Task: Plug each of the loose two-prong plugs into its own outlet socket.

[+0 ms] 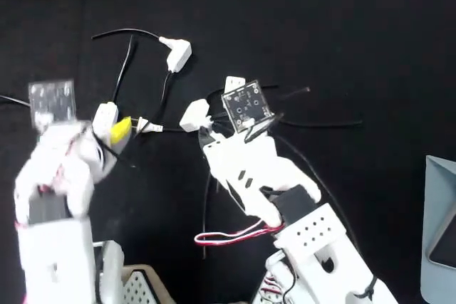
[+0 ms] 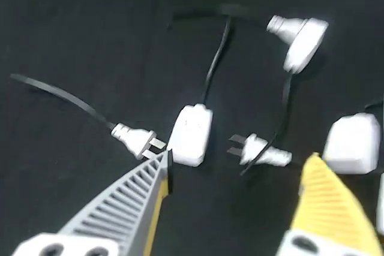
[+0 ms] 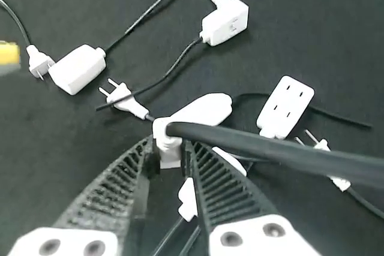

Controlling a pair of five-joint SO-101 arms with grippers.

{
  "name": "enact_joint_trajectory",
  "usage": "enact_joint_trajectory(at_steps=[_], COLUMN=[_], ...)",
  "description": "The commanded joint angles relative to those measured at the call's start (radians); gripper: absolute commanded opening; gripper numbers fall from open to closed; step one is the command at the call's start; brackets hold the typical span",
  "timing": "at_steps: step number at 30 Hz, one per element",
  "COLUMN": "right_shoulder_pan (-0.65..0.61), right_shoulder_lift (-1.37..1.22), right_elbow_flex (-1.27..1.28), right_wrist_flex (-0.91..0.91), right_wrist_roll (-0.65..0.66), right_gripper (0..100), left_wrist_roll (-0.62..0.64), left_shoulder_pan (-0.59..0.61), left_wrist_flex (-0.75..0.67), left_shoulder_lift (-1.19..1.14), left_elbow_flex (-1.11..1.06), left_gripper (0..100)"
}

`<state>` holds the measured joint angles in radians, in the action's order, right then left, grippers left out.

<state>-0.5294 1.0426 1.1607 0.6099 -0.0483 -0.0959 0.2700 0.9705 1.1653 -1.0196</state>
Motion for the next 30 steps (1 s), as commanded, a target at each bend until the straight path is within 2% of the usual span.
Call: enact_joint_trajectory(at_steps=[1,6,17,23,28,30], right_shoulder_pan=[0.018,0.018,0.017,0.017,0.017,0.017], right_shoulder_lift=[0.012,0.012,0.010,0.010,0.010,0.010], right_elbow_flex=[-0.002,-0.001,0.001,0.001,0.001,0.001], right_wrist_flex=[-0.034,-0.034,-0.034,-0.034,-0.034,-0.034], right_wrist_roll=[-0.003,-0.003,-0.003,-0.003,-0.003,-0.003], right_gripper=[1.2,1.2,1.3,1.3,1.3,1.3], left_wrist_roll=[-0.130,-0.242,-0.311,-0.342,-0.416,-0.428], left_shoulder_pan=[0.051,0.047,0.056,0.067,0.076,0.070], left_wrist_flex=[0.002,0.002,0.002,0.002,0.006,0.058], left_shoulder_lift=[-0.339,-0.706,-1.349,-1.553,-1.631,-1.629], left_elbow_flex=[0.237,0.444,0.903,1.073,1.096,1.107], left_gripper=[36,36,36,28,19,16])
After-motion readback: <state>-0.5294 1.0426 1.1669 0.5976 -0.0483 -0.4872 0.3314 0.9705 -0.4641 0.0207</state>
